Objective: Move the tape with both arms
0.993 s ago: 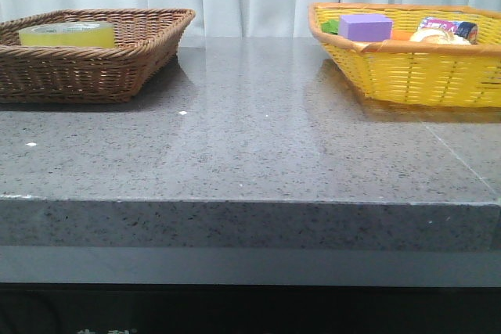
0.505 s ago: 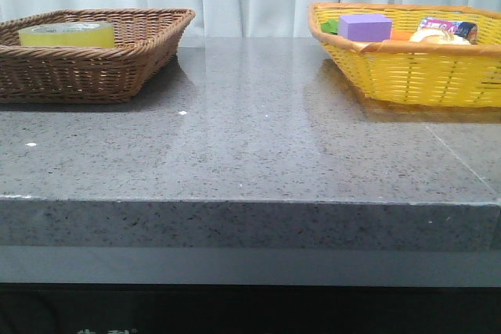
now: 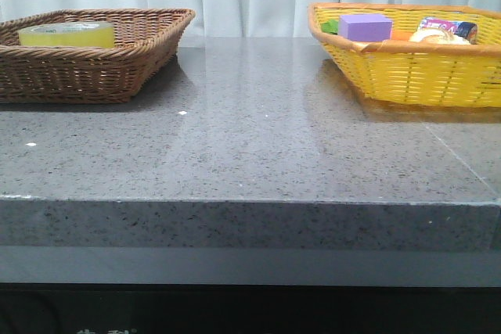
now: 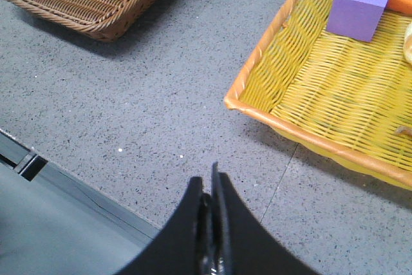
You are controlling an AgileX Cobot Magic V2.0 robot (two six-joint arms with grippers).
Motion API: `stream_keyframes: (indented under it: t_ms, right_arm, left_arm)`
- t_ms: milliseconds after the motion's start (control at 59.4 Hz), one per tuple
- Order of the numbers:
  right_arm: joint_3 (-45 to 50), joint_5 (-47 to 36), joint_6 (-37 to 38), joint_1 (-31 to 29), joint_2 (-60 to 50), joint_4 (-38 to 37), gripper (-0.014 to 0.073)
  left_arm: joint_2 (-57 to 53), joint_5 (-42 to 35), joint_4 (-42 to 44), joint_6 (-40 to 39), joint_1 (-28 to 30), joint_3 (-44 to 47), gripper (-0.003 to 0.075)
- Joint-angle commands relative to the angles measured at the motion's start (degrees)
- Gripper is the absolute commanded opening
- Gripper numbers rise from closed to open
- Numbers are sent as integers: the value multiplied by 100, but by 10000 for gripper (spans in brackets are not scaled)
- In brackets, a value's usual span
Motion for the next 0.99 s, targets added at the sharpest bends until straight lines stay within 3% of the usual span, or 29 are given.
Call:
stream_keyframes:
  t_ms: [0,303,421,606,976]
  right_arm:
    - [-148,-403,-40,-28,-27,-11,-68]
    - [-148,-403,-40,-28,-27,-11,-68]
    - [-148,-403,-40,-28,-27,-11,-68]
    - [-148,-403,-40,-28,-27,-11,-68]
    - [-148,-403,-40,-28,-27,-11,-68]
  left_arm:
    - [-4,-391,-94,-69,-49,-153,-20]
    - [-4,-422,-94,-69,-49,-127,-20]
    - [-176,-557,-94,-69,322,23,-20]
    - [-1028,-1546,-202,-69,1240,1002,-20]
    - [-2719,-2952,-200,-387,2055,3076,-20]
